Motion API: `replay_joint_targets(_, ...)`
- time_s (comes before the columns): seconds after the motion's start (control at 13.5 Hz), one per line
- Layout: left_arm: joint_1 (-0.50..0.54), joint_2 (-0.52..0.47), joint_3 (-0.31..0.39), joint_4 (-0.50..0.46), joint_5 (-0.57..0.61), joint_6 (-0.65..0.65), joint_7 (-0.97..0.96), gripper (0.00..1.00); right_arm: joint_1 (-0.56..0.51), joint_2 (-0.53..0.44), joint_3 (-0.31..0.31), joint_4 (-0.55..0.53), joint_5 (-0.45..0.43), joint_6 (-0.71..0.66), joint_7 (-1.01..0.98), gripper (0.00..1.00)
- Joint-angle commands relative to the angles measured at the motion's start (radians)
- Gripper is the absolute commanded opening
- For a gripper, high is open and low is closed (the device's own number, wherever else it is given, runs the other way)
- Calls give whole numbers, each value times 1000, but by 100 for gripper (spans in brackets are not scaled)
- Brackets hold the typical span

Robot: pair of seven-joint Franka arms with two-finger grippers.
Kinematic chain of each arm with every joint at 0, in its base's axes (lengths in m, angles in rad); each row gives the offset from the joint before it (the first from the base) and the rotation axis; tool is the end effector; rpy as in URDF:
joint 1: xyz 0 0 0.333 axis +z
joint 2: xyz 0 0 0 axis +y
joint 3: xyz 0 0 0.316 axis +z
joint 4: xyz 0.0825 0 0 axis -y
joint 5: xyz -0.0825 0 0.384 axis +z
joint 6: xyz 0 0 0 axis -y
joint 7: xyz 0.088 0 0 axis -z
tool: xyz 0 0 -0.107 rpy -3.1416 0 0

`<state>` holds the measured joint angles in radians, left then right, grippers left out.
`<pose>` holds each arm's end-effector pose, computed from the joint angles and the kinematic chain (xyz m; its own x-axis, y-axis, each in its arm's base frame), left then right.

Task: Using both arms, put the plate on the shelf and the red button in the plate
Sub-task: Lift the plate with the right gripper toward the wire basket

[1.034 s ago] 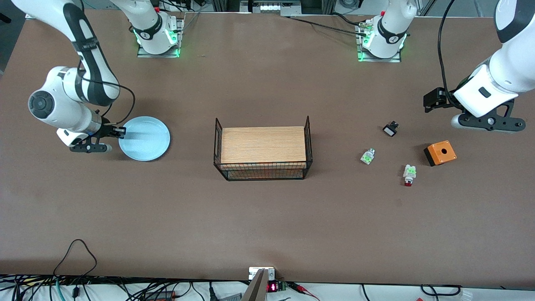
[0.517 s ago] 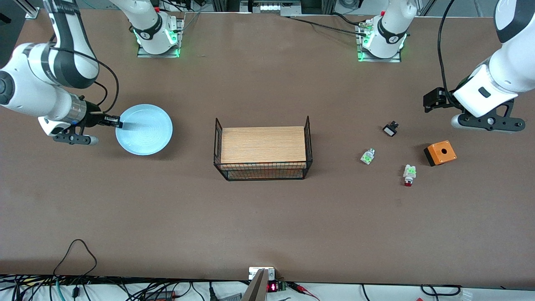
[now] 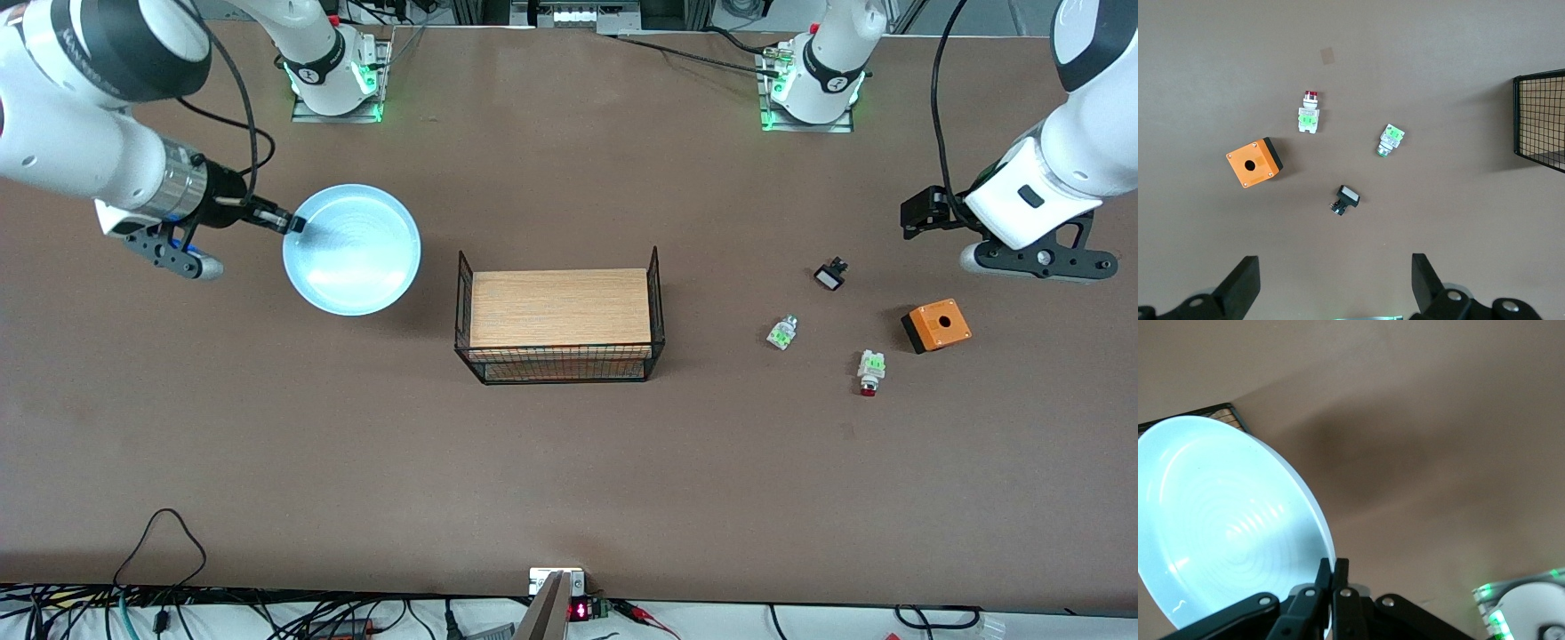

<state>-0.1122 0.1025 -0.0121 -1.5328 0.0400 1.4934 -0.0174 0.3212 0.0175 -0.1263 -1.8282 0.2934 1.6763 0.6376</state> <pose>0.5711 -0.0664 0.5782 0.9847 -0.1025 -0.1407 -0.1093 -0.9932 -0.0411 0.5339 0.1344 0.5064 0.8455 -0.4395 -0.3032 -0.4913 -0.8628 -0.1192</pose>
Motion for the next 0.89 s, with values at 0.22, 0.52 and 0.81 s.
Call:
replay_joint_targets(0.22, -3, 13, 0, 25, 17, -16, 14, 100, 258, 31, -6, 66, 18, 62, 472, 0)
replay_joint_targets(0.52, 0, 13, 0, 22, 15, -18, 14, 100, 373, 42, -3, 67, 7, 124, 629, 0)
replay_joint_targets(0.81, 0, 13, 0, 20, 15, -18, 14, 100, 394, 94, 20, 66, 1, 259, 662, 0)
